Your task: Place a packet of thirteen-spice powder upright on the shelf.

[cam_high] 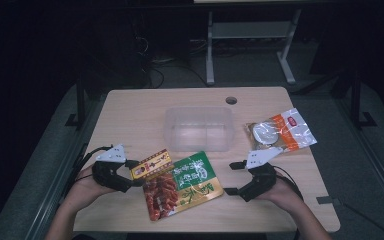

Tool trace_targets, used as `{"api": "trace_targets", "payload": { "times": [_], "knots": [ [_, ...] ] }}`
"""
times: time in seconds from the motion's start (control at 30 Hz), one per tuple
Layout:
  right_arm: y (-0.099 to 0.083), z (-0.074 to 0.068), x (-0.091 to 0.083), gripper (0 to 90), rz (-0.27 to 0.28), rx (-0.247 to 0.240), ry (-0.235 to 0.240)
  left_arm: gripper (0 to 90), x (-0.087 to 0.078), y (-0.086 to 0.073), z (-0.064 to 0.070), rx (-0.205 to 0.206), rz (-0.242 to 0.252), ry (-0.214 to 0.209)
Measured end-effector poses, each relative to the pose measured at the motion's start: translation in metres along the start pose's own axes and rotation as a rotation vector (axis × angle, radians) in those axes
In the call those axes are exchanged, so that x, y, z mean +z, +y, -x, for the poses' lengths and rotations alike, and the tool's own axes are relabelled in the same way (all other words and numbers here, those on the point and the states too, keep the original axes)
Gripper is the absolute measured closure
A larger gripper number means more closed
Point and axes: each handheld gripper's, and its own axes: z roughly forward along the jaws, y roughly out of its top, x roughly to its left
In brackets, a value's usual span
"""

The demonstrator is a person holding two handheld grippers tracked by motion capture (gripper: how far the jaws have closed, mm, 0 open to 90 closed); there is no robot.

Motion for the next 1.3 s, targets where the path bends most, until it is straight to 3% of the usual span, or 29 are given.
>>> {"api": "trace_targets", "payload": {
  "times": [0.27,0.53,0.67,0.8,1.0,1.07,1.3],
  "knots": [
    [0.009,0.003,0.003,13.3,0.020,-0.033,0.069,31.6,0.019,0.018,0.018,0.062,0.017,-0.072],
    [0.016,0.003,0.003,13.3,0.026,-0.058,0.085,31.6,0.039,0.032,0.028,0.118,0.009,-0.107],
    [0.036,0.007,0.007,13.3,0.057,-0.095,0.138,31.6,0.047,0.038,0.029,0.136,0.016,-0.121],
    [0.046,0.009,0.012,13.3,0.068,-0.121,0.160,31.6,0.053,0.040,0.029,0.165,0.030,-0.140],
    [0.059,0.014,0.022,13.4,0.048,-0.156,0.205,31.6,0.060,0.046,0.027,0.203,0.052,-0.161],
    [0.062,0.016,0.024,13.8,0.071,-0.157,0.220,31.6,0.062,0.048,0.028,0.212,0.064,-0.172],
    [0.058,0.014,0.027,14.4,0.041,-0.175,0.230,31.6,0.066,0.051,0.031,0.234,0.088,-0.194]
  ]
}}
